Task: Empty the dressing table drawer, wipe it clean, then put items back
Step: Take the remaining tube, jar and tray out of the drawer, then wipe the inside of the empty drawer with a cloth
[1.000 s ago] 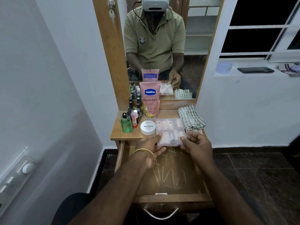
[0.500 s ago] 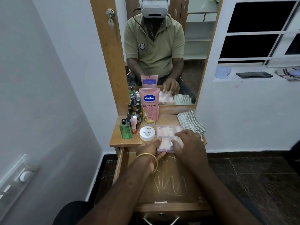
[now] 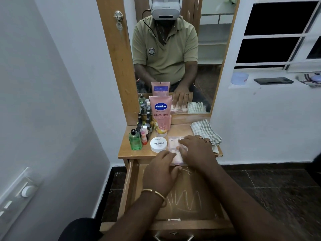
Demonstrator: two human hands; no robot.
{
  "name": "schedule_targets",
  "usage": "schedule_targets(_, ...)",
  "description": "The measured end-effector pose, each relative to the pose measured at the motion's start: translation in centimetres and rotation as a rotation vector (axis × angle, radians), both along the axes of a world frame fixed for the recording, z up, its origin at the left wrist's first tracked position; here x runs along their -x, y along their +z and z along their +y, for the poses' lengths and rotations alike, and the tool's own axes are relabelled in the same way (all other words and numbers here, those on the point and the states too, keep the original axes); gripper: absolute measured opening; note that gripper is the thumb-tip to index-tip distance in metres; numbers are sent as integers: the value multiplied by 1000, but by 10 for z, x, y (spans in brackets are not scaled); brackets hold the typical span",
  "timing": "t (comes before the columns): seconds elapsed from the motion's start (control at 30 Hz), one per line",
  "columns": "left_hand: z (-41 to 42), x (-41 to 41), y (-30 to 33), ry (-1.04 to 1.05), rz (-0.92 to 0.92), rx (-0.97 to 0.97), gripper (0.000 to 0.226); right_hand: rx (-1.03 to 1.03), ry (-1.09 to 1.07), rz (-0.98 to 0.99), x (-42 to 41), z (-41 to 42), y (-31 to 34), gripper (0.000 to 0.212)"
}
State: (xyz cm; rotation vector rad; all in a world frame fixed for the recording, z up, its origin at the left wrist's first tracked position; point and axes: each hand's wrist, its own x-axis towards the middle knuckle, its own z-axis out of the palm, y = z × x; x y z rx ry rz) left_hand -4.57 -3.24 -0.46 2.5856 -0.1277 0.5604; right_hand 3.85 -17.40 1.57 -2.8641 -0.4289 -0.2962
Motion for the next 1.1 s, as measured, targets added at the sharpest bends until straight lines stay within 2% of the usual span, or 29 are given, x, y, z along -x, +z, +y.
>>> schedule_targets(0.1,-3,-12,6,-88,-26,-179,24,-120,-95,-129,0,-8,-2,34)
schedule_targets(0.17,-4,-21,9,-100,15,-273,25,-185,-216,-209,0,-17,-4,37)
schedule_targets(0.27,-7,-31,15,-106,69,-322,26,-227,-332,-213,-5,-31,-4,42)
schedule_targets(0.4,-11,-43,19,-88,124,-320,22,-251,-448,-100,-19,-46,-3,50)
schedule_targets(0.53,-13,-52,23,-86,172,-312,21,-310,-578,132,-35,-54,-3,67)
schedule_targets(0.67,-16,-59,29,-68,191,-343,21,-390,-624,264,-46,-57,-7,70)
schedule_targets(0.83,-20,-66,29,-52,203,-354,21,-444,-625,173,-47,-57,-11,60)
schedule_targets(0.9,-21,-68,28,-43,203,-368,20,-489,-624,197,-48,-57,-8,59)
schedule_targets(1.03,-19,-71,27,-39,222,-400,18,-637,-567,249,-49,-62,-2,50)
schedule_targets(1.1,-19,-69,28,-39,220,-401,20,-796,-505,208,-40,-62,5,42)
